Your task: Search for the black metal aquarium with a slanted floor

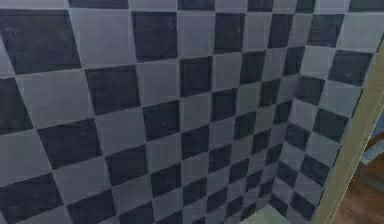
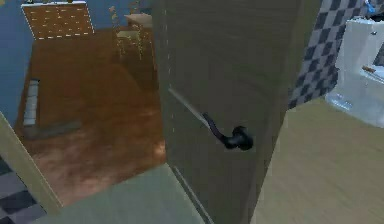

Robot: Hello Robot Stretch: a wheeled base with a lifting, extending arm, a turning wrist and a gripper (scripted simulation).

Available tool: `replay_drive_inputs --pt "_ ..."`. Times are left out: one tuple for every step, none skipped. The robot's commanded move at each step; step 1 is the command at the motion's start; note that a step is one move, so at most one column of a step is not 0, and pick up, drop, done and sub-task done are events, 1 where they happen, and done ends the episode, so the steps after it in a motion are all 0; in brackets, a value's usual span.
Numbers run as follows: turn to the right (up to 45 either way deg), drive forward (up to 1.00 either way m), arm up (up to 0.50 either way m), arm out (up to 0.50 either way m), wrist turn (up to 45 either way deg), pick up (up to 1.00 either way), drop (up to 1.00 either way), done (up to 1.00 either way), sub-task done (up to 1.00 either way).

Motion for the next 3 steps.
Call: replay_drive_inputs --pt "45.0 0.00 0.00 0.00 0.0 0.00 0.00 0.00 0.00" --pt "12.0 0.00 0.00 0.00 0.0 0.00 0.00 0.00 0.00" --pt "0.0 1.00 0.00 0.00 0.0 0.00 0.00 0.00 0.00"
